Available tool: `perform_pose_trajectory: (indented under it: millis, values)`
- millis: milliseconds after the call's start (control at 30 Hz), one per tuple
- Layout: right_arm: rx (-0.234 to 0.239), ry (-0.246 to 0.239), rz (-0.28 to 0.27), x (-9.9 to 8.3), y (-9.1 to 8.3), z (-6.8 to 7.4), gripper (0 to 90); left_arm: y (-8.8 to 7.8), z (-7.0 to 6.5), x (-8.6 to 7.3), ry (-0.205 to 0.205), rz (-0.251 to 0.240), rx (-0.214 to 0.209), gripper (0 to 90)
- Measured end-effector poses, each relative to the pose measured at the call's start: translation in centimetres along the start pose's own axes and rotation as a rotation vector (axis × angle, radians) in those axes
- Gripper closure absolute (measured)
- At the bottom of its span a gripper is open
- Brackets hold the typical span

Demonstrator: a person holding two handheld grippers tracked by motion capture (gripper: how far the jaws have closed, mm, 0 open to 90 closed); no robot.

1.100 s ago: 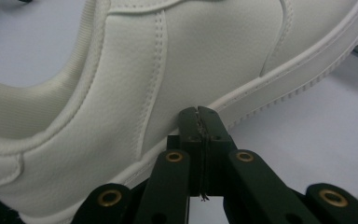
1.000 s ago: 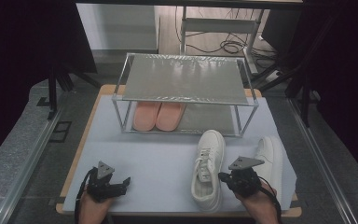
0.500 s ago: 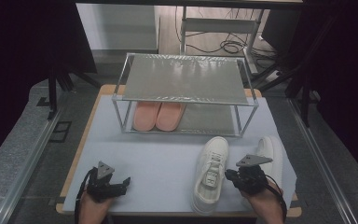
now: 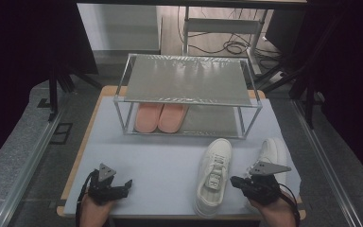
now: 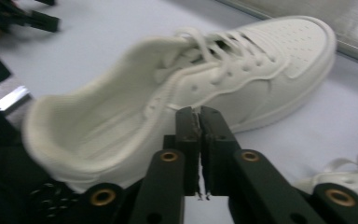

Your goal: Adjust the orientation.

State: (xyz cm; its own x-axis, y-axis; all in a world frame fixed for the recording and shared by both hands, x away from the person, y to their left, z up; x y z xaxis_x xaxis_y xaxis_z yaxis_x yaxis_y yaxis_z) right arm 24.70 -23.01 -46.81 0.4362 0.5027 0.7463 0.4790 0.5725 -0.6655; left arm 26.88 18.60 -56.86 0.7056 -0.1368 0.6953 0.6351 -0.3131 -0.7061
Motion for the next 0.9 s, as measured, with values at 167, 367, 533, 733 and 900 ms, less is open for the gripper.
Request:
perform_pose_trajectory:
  millis: [167,367,533,733,900]
  values:
    - [0.065,-0.014,-0.020,0.4,-0.3,1.5,90.0,0.0,0.0,0.0,-0.001,0.000,0.000,12.9]
    - [0.120,-0.037,-0.012,0.6,1.1,3.2,90.0,0.0,0.0,0.0,0.000,0.000,0.000,12.9]
    - [0.137,-0.055,0.015,0.4,2.2,3.9,90.0,0.0,0.0,0.0,0.000,0.000,0.000,12.9]
    - [0.144,-0.039,0.027,0.0,2.5,3.4,90.0,0.0,0.0,0.0,0.000,-0.001,0.000,12.9]
    - [0.119,-0.040,0.041,-0.1,2.4,2.7,90.0,0.0,0.0,0.0,0.000,-0.001,0.001,12.9]
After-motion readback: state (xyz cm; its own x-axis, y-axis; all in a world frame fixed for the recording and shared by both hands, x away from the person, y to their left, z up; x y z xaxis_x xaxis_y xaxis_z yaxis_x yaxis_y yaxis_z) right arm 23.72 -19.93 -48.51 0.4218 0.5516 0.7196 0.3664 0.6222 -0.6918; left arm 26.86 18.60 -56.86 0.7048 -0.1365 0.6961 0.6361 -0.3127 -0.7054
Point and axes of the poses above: each handheld gripper's, and its own axes: y roughly forward along the jaws, x roughly out of its top, z roughly to its left, the point moved 6 cm from there along y, roughly forward along the jaws, and after that the axes turned 9 degrees about -y, right-handed, at the moved point
